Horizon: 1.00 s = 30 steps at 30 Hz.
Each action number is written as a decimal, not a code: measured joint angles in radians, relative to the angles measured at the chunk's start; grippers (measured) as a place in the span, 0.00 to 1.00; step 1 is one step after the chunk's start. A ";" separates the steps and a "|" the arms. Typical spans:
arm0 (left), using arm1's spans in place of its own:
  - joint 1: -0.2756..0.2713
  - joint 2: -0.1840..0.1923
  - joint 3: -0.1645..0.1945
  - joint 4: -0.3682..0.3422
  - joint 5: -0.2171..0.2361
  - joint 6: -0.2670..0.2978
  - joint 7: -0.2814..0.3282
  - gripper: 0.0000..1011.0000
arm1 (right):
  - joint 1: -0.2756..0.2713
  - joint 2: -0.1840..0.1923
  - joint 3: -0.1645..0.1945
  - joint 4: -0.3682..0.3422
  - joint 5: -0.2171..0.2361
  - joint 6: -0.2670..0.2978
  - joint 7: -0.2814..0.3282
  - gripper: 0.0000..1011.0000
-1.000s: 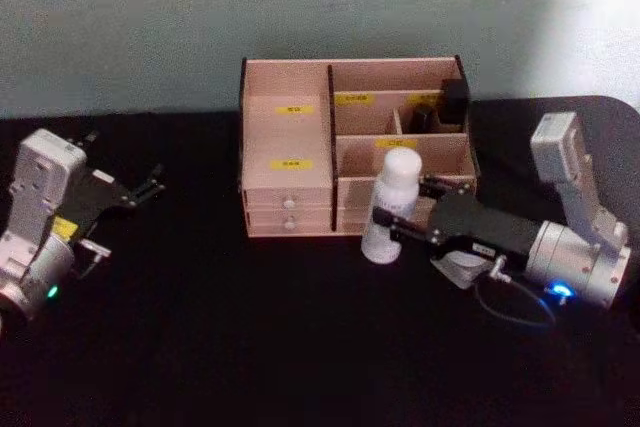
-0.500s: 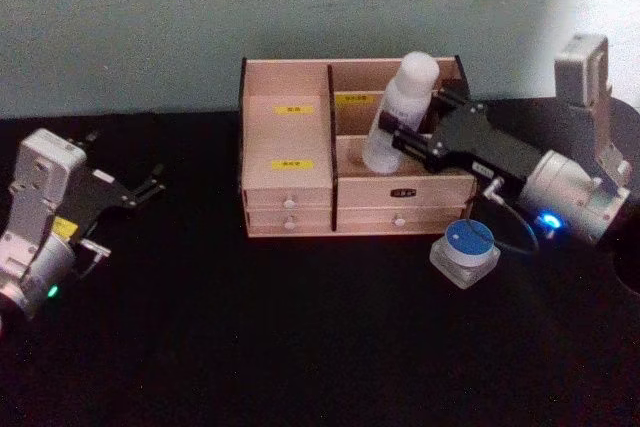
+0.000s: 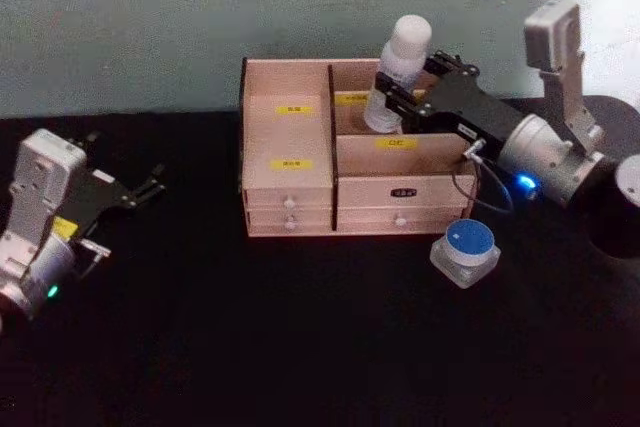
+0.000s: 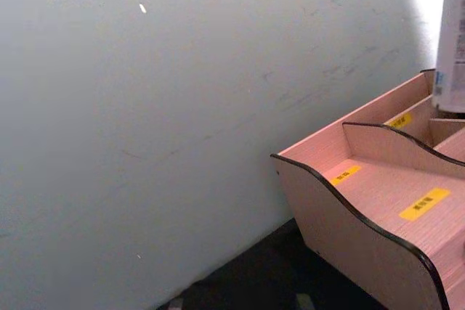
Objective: Pick up the facial cleanser and watermelon frost from the table and place them into the tiered storage box.
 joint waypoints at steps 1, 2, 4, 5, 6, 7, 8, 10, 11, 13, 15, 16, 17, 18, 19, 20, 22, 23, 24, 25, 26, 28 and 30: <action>0.000 0.000 0.000 0.000 0.000 0.000 0.000 0.99 | 0.012 -0.009 -0.002 0.018 -0.009 -0.004 0.000 0.59; 0.000 0.000 0.000 0.000 0.000 0.000 0.000 0.99 | 0.018 -0.013 -0.004 0.028 -0.013 -0.006 0.000 0.59; 0.000 0.000 0.000 0.000 0.000 0.000 0.000 0.99 | 0.033 -0.024 -0.007 0.054 -0.028 -0.012 0.001 0.59; 0.000 0.000 0.000 0.000 0.000 0.000 0.000 0.99 | 0.039 -0.028 -0.008 0.064 -0.033 -0.014 0.001 0.59; 0.000 0.000 0.000 0.000 0.000 0.000 0.000 0.99 | 0.048 -0.034 -0.009 0.082 -0.042 -0.018 0.002 0.59; 0.000 0.000 0.000 0.000 0.000 0.000 0.000 0.99 | 0.052 -0.037 -0.009 0.089 -0.046 -0.019 0.003 0.59; 0.000 0.000 0.000 0.000 0.000 0.000 0.000 0.99 | 0.056 -0.041 -0.009 0.096 -0.049 -0.021 0.003 0.59; 0.000 0.000 0.000 0.000 0.000 0.000 0.000 0.99 | 0.067 -0.049 -0.009 0.116 -0.057 -0.025 0.006 0.59; 0.000 0.000 0.000 0.000 0.000 0.000 0.000 0.99 | 0.069 -0.051 -0.009 0.122 -0.060 -0.026 0.007 0.59; 0.000 0.000 0.000 0.000 0.000 0.000 0.000 0.99 | 0.074 -0.056 -0.008 0.130 -0.063 -0.028 0.009 0.59; 0.000 0.000 0.000 0.000 0.000 0.000 0.000 0.99 | 0.080 -0.062 -0.007 0.142 -0.067 -0.029 0.012 0.59; 0.000 0.000 0.000 0.000 0.000 0.000 0.000 0.99 | 0.084 -0.066 -0.006 0.149 -0.070 -0.030 0.014 0.59; 0.000 0.000 0.000 0.000 0.000 0.000 0.000 0.99 | 0.085 -0.068 -0.005 0.152 -0.071 -0.030 0.015 0.59; 0.000 0.000 0.000 0.000 0.000 0.000 0.000 0.99 | 0.087 -0.069 -0.005 0.155 -0.072 -0.030 0.015 0.59; 0.000 0.000 0.000 0.000 0.000 0.000 0.000 0.99 | 0.088 -0.071 -0.005 0.158 -0.073 -0.030 0.016 0.59; 0.000 0.000 0.000 0.000 0.000 0.000 0.000 0.99 | 0.090 -0.073 -0.004 0.162 -0.074 -0.030 0.016 0.59; 0.000 0.000 0.000 0.000 0.000 0.000 0.000 0.99 | 0.094 -0.079 -0.003 0.170 -0.078 -0.030 0.017 0.59; 0.000 0.000 0.000 0.000 0.000 0.000 0.000 0.99 | 0.098 -0.082 -0.003 0.177 -0.080 -0.030 0.017 0.59; 0.000 0.000 0.000 0.000 0.000 0.000 0.000 0.99 | 0.100 -0.084 -0.002 0.181 -0.082 -0.030 0.017 0.59; 0.000 0.000 0.000 0.000 0.000 0.000 0.000 0.99 | 0.102 -0.085 -0.002 0.186 -0.083 -0.030 0.017 0.59; 0.000 0.000 0.000 0.000 0.000 0.000 0.000 0.99 | 0.106 -0.089 -0.002 0.195 -0.085 -0.029 0.018 0.59; 0.000 0.000 0.000 0.000 0.000 0.000 0.000 0.99 | 0.110 -0.092 -0.002 0.202 -0.088 -0.028 0.019 0.59; 0.000 0.000 0.000 0.000 0.000 0.000 0.000 0.99 | 0.113 -0.095 -0.002 0.209 -0.090 -0.027 0.020 0.59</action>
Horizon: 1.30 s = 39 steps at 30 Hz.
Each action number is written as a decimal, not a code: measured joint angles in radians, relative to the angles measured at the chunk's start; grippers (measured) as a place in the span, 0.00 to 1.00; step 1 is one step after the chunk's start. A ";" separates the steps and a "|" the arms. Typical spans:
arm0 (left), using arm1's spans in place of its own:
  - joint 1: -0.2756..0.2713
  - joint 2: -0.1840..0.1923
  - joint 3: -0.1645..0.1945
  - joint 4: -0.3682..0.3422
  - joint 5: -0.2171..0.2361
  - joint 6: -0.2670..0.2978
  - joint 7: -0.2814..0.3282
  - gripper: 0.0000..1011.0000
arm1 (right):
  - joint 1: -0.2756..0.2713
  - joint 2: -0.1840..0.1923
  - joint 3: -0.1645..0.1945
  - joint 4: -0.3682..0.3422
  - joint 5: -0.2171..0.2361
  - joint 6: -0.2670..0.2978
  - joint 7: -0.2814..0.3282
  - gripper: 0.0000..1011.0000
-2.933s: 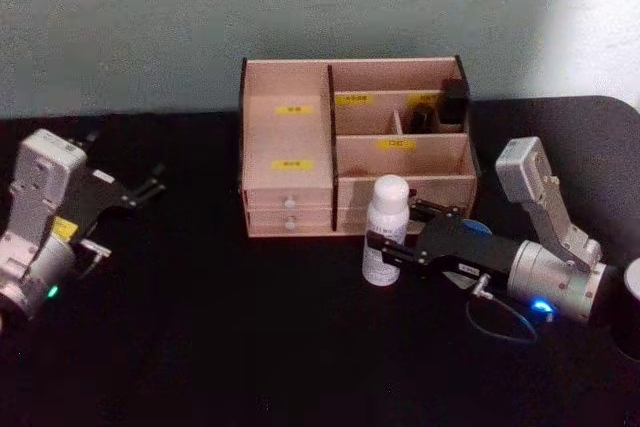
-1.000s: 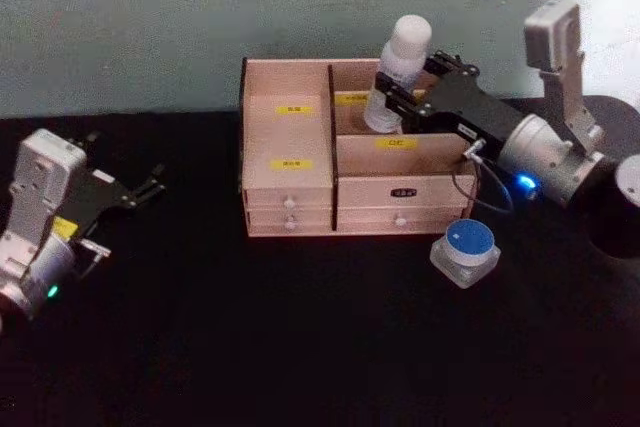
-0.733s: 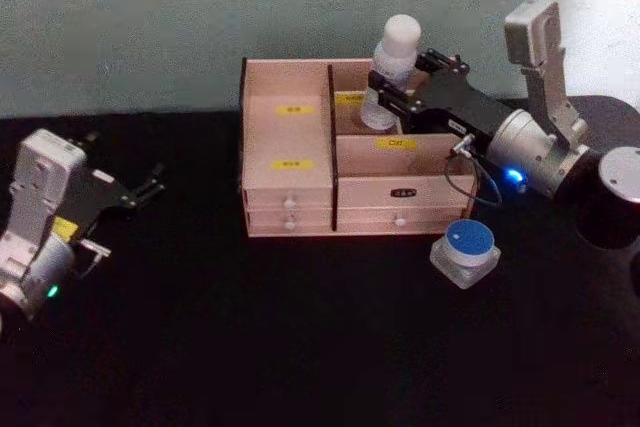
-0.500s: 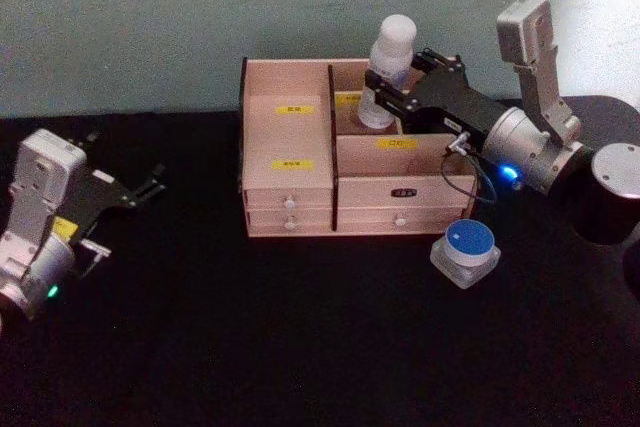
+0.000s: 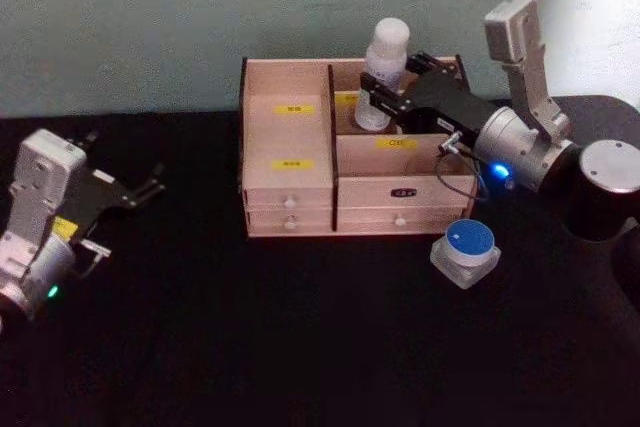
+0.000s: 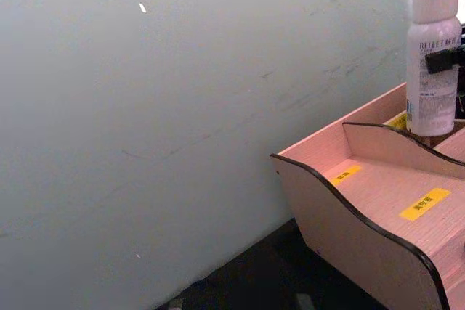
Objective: Pick up the facial cleanser and watermelon frost from the table and place them into the tiered storage box.
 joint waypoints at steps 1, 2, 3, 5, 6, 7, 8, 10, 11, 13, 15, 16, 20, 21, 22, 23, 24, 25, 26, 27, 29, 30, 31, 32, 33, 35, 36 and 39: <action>0.000 0.000 0.000 0.000 0.000 0.000 0.000 0.99 | 0.003 -0.003 0.000 0.008 -0.002 0.000 0.001 0.59; 0.000 0.000 0.000 0.000 0.000 0.000 0.000 0.99 | 0.004 -0.004 0.000 0.012 -0.003 0.000 0.001 0.59; 0.000 0.000 0.000 0.000 0.000 0.000 0.000 0.99 | 0.007 -0.007 0.001 0.020 -0.005 0.001 0.001 0.59; 0.000 0.000 0.000 0.000 0.000 0.000 0.000 0.99 | 0.009 -0.010 0.001 0.028 -0.007 0.001 0.001 0.59; 0.000 0.000 0.000 0.000 0.000 0.000 0.000 0.99 | 0.010 -0.011 0.002 0.031 -0.008 0.001 0.001 0.59; 0.000 0.000 0.000 0.000 0.000 0.000 0.000 0.99 | 0.012 -0.013 0.002 0.035 -0.009 0.001 0.001 0.59; 0.000 0.000 0.000 0.000 0.000 0.000 0.000 0.99 | 0.014 -0.015 0.003 0.042 -0.011 0.001 0.001 0.59; 0.000 0.000 0.000 0.000 0.000 0.000 0.000 0.99 | 0.017 -0.018 0.004 0.051 -0.013 0.003 0.001 0.59; 0.000 0.000 0.000 0.000 0.000 0.000 0.000 0.99 | 0.017 -0.020 0.004 0.054 -0.014 0.004 0.000 0.59; 0.000 0.000 0.000 0.000 0.000 0.000 0.000 0.99 | 0.019 -0.022 0.004 0.061 -0.017 0.007 -0.001 0.59; 0.000 0.000 0.000 0.000 0.000 0.000 0.000 0.99 | 0.022 -0.025 0.004 0.070 -0.021 0.010 -0.001 0.59; 0.000 0.000 0.000 0.000 0.000 0.000 0.000 0.99 | 0.022 -0.025 0.004 0.070 -0.021 0.010 -0.001 0.59; 0.000 0.000 0.000 0.000 0.000 0.000 0.000 0.99 | 0.029 -0.031 0.004 0.089 -0.027 0.015 -0.002 0.59; 0.000 0.000 0.000 0.000 0.000 0.000 0.000 0.99 | 0.031 -0.033 0.003 0.097 -0.029 0.017 -0.003 0.59; 0.000 0.000 0.000 0.000 0.000 0.000 0.000 0.99 | 0.032 -0.034 0.003 0.100 -0.030 0.017 -0.003 0.59; 0.000 0.000 0.000 0.000 0.000 0.000 0.000 0.99 | 0.033 -0.035 0.003 0.104 -0.031 0.019 -0.003 0.59; 0.000 0.000 0.000 0.000 0.000 0.000 0.000 0.99 | 0.035 -0.037 0.003 0.109 -0.032 0.021 -0.003 0.59; 0.000 0.000 0.000 0.000 0.000 0.000 0.000 0.99 | 0.036 -0.038 0.003 0.112 -0.033 0.022 -0.003 0.59; 0.000 0.000 0.000 0.000 0.000 0.000 0.000 0.99 | 0.039 -0.040 0.003 0.120 -0.035 0.023 -0.003 0.59; 0.000 0.000 0.000 0.000 0.000 0.000 0.000 0.99 | 0.040 -0.041 0.003 0.123 -0.035 0.024 -0.002 0.59; 0.000 0.000 0.000 0.000 0.000 0.000 0.000 0.99 | 0.043 -0.043 0.004 0.131 -0.037 0.025 -0.003 0.59; 0.000 0.000 0.000 0.000 0.000 0.000 0.000 0.99 | 0.045 -0.045 0.004 0.139 -0.039 0.028 -0.002 0.59; 0.000 0.000 0.000 0.000 0.000 0.000 0.000 0.99 | 0.046 -0.045 0.004 0.141 -0.039 0.029 -0.002 0.59; 0.000 0.000 0.000 0.000 0.000 0.000 0.000 0.99 | 0.049 -0.047 0.005 0.147 -0.040 0.030 -0.002 0.59; 0.000 0.000 0.000 0.000 0.000 0.000 0.000 0.99 | 0.050 -0.048 0.005 0.150 -0.040 0.031 -0.002 0.59; 0.000 0.000 0.000 0.000 0.000 0.000 0.000 0.99 | 0.054 -0.050 0.007 0.158 -0.042 0.032 -0.001 0.59; 0.000 0.000 0.000 0.000 0.000 0.000 0.000 0.99 | 0.054 -0.050 0.007 0.158 -0.042 0.032 -0.001 0.59; 0.000 0.000 0.000 0.000 0.000 0.000 0.000 0.99 | 0.056 -0.052 0.009 0.164 -0.043 0.033 0.000 0.59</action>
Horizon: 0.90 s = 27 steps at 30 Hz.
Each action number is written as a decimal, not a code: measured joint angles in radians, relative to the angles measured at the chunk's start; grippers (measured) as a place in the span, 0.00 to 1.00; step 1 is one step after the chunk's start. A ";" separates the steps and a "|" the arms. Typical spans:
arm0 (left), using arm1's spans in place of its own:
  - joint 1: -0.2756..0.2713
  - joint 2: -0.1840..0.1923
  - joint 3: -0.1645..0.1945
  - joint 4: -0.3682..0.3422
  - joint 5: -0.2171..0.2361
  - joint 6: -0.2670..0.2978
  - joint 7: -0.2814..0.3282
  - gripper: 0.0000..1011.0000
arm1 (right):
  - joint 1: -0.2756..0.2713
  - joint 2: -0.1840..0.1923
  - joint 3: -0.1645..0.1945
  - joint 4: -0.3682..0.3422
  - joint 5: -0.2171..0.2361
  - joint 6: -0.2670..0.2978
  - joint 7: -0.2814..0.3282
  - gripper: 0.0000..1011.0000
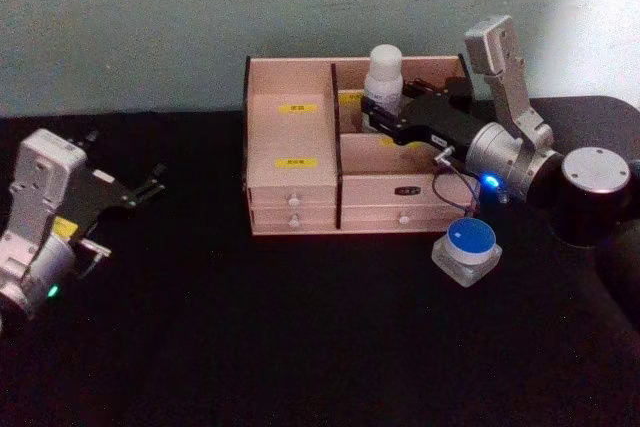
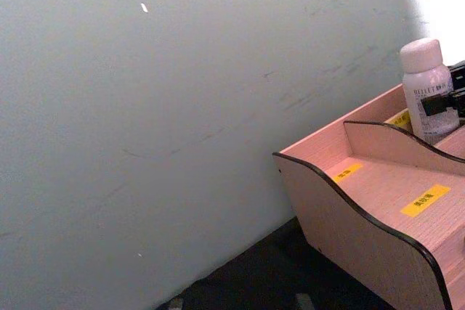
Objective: Pick up the facial cleanser and watermelon frost from the table and place them into the tiered storage box.
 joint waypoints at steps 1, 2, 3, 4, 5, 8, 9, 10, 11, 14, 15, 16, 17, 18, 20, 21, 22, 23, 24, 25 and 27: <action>0.000 0.000 0.000 0.000 0.000 0.000 0.000 0.99 | 0.001 0.000 0.001 0.002 0.000 0.000 0.001 0.59; 0.000 0.000 0.000 0.000 0.000 0.000 0.000 0.99 | 0.001 -0.001 0.002 0.003 0.000 0.000 0.002 0.59; 0.000 0.000 0.000 0.000 0.000 0.000 0.000 0.99 | 0.001 -0.001 0.002 0.003 -0.001 -0.001 0.003 0.59; 0.000 0.000 0.000 0.000 0.000 0.000 0.000 0.99 | 0.001 -0.001 0.002 0.003 -0.001 -0.001 0.003 0.59; 0.000 0.000 0.000 0.000 0.000 0.000 0.000 0.99 | 0.001 -0.001 0.002 0.003 -0.001 -0.001 0.003 0.59; 0.000 0.000 0.000 0.000 0.000 0.000 0.000 0.99 | 0.001 -0.001 0.002 0.003 -0.001 -0.001 0.003 0.59; 0.000 0.000 0.000 0.000 0.000 0.000 0.000 0.99 | 0.001 -0.001 0.002 0.003 -0.001 -0.001 0.003 0.59; 0.000 0.000 0.000 0.000 0.000 0.000 0.000 0.99 | 0.001 -0.001 0.002 0.003 -0.001 -0.001 0.003 0.59; 0.000 0.000 0.000 0.000 0.000 0.000 0.000 0.99 | 0.001 -0.001 0.002 0.003 -0.001 -0.001 0.003 0.59; 0.000 0.000 0.000 0.000 0.000 0.000 0.000 0.99 | 0.001 0.000 0.002 0.003 -0.001 -0.001 0.003 0.59; 0.000 0.000 0.000 0.000 0.000 0.000 0.000 0.99 | 0.001 0.000 0.002 0.003 -0.001 -0.001 0.002 0.59; 0.000 0.000 0.000 0.000 0.000 0.000 0.000 0.99 | 0.001 0.000 0.002 0.003 -0.001 0.000 0.002 0.59; 0.000 0.000 0.000 0.000 0.000 0.000 0.000 0.99 | 0.001 0.000 0.002 0.003 -0.001 0.000 0.002 0.59; 0.000 0.000 0.000 0.000 0.000 0.000 0.000 0.99 | 0.001 0.000 0.002 0.003 -0.001 -0.001 0.002 0.59; 0.000 0.000 0.000 0.000 0.000 0.000 0.000 0.99 | 0.001 0.001 0.002 0.003 -0.001 -0.001 0.000 0.62; 0.000 0.000 0.000 0.000 0.000 0.000 0.000 0.99 | 0.001 0.001 0.002 0.003 -0.001 -0.001 0.000 0.62; 0.000 0.000 0.000 0.000 0.000 0.000 0.000 0.99 | 0.001 0.001 0.002 0.003 -0.001 -0.001 0.000 0.65; 0.000 0.000 0.000 0.000 0.000 0.000 0.000 0.99 | 0.001 0.001 0.002 0.003 -0.001 -0.001 0.000 0.70; 0.000 0.000 0.000 0.000 0.000 0.000 0.000 0.99 | 0.001 0.001 0.002 0.003 -0.001 -0.001 0.000 0.74; 0.000 0.000 0.000 0.000 0.000 0.000 0.000 0.99 | 0.001 0.001 0.002 0.003 -0.001 -0.001 0.000 0.74; 0.000 0.000 0.000 0.000 0.000 0.000 0.000 0.99 | 0.001 0.000 0.002 0.003 -0.001 -0.001 0.000 0.83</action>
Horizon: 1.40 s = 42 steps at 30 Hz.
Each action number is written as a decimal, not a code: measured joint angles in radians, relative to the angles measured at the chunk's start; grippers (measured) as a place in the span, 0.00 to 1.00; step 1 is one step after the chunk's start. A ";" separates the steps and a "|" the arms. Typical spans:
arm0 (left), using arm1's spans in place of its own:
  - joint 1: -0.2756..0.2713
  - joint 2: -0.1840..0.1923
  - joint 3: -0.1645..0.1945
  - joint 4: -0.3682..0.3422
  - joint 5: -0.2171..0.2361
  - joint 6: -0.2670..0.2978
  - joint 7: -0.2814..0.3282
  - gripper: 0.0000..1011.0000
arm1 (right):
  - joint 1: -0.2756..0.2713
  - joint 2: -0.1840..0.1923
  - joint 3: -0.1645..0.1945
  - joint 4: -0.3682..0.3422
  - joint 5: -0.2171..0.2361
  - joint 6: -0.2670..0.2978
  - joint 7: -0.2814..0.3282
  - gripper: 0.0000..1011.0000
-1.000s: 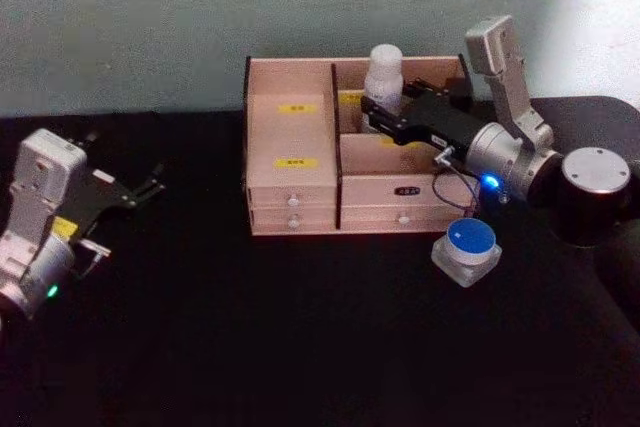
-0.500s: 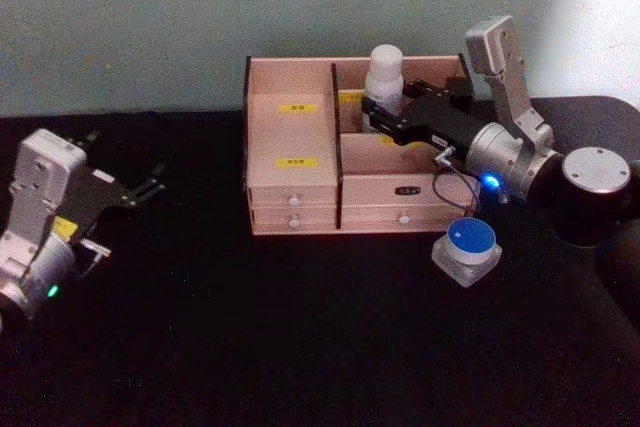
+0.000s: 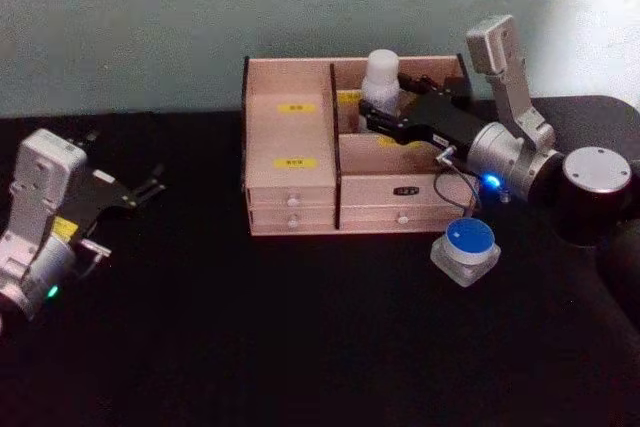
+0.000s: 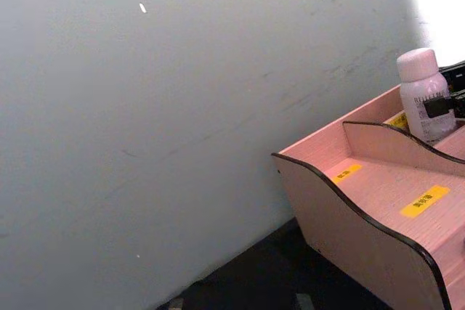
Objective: Pick up the facial cleanser and watermelon frost from the table and place them into the tiered storage box.
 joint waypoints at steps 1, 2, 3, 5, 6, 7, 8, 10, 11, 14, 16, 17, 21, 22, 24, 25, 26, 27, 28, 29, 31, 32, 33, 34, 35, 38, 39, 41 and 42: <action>0.000 0.000 0.000 0.000 0.000 0.000 0.000 0.99 | 0.000 0.000 0.000 0.000 0.000 0.000 0.000 0.83; 0.000 0.000 0.000 0.000 0.000 0.000 0.000 0.99 | 0.000 0.000 0.000 0.000 0.000 0.000 0.000 0.88; 0.000 0.000 0.000 0.000 0.000 0.000 0.000 0.99 | 0.000 0.000 0.000 0.000 0.000 0.000 0.000 0.89; 0.000 0.000 0.000 0.000 0.000 0.000 0.000 0.99 | 0.000 0.000 0.000 0.000 0.000 0.000 0.000 0.92; 0.000 0.000 0.000 0.000 0.000 0.000 0.000 0.99 | 0.000 0.000 0.000 0.000 0.000 0.000 0.000 0.97; 0.000 0.000 0.000 0.000 0.000 0.000 0.000 0.99 | 0.000 0.000 0.000 -0.001 0.000 0.000 0.000 0.99; 0.000 0.000 0.000 0.000 0.000 0.000 0.000 0.99 | -0.001 0.000 0.000 -0.001 0.000 0.000 0.000 0.99; 0.000 0.000 0.000 0.000 0.000 0.000 0.000 0.99 | -0.001 0.000 -0.001 -0.001 0.000 0.000 0.000 0.99; 0.000 0.000 0.000 0.000 0.000 0.000 0.000 0.99 | -0.001 0.000 0.000 -0.001 0.000 0.000 0.000 0.99; 0.000 0.000 0.000 0.000 0.000 0.000 0.000 0.99 | -0.001 0.000 0.000 -0.001 0.000 0.000 0.000 0.99; 0.000 0.000 0.000 0.000 0.000 0.000 0.000 0.99 | -0.001 0.000 0.000 -0.001 0.000 0.000 0.000 0.99; 0.000 0.000 0.000 0.000 0.000 0.000 0.000 0.99 | -0.001 0.000 0.000 -0.001 0.000 0.000 0.000 0.99; 0.000 0.000 0.000 0.000 0.000 0.000 0.000 0.99 | -0.005 0.001 0.001 -0.009 0.000 0.001 0.001 0.99; 0.000 0.000 0.000 0.000 0.000 0.000 0.000 0.99 | -0.010 0.004 0.004 -0.021 0.001 0.004 0.001 0.99; 0.000 0.000 0.000 0.000 0.000 0.000 0.000 0.99 | -0.015 0.008 0.007 -0.035 0.003 0.007 0.001 0.99; 0.000 0.000 0.000 0.000 0.000 0.000 0.000 0.99 | -0.019 0.011 0.008 -0.043 0.004 0.008 0.001 0.99; 0.000 0.000 0.000 0.000 0.000 0.000 0.000 0.99 | -0.029 0.018 0.013 -0.067 0.007 0.014 -0.001 0.99; 0.000 0.000 0.000 0.000 0.000 0.000 0.000 0.99 | -0.034 0.021 0.014 -0.076 0.007 0.017 -0.002 0.99; 0.000 0.000 0.000 0.000 0.000 0.000 0.000 0.99 | -0.046 0.030 0.017 -0.103 0.008 0.025 -0.008 0.99; 0.000 0.000 0.000 0.000 0.000 0.000 0.000 0.99 | -0.052 0.034 0.018 -0.117 0.008 0.029 -0.010 0.99; 0.000 0.000 0.000 0.000 0.000 0.000 0.000 0.99 | -0.075 0.052 0.025 -0.164 0.012 0.043 -0.015 0.99; 0.000 0.000 0.000 0.000 0.000 0.000 0.000 0.99 | -0.083 0.058 0.027 -0.179 0.014 0.049 -0.016 0.99; 0.000 0.000 0.000 0.000 0.000 0.000 0.000 0.99 | -0.091 0.064 0.030 -0.195 0.016 0.054 -0.017 0.99; 0.000 0.000 0.000 0.000 0.000 0.000 0.000 0.99 | -0.098 0.069 0.032 -0.208 0.018 0.058 -0.018 0.99; 0.000 0.000 0.000 0.000 0.000 0.000 0.000 0.99 | -0.118 0.086 0.039 -0.246 0.025 0.072 -0.018 0.99; 0.000 0.000 0.000 0.000 0.000 0.000 0.000 0.99 | -0.149 0.112 0.050 -0.300 0.041 0.096 -0.017 0.99; 0.000 0.000 0.000 0.000 0.000 0.000 0.000 0.99 | -0.171 0.131 0.058 -0.337 0.053 0.112 -0.016 0.99; 0.000 0.000 0.000 0.000 0.000 0.000 0.000 0.99 | -0.194 0.151 0.066 -0.373 0.064 0.129 -0.015 0.99; 0.000 0.000 0.000 0.000 0.000 0.000 0.000 0.99 | -0.217 0.170 0.074 -0.408 0.075 0.144 -0.014 0.99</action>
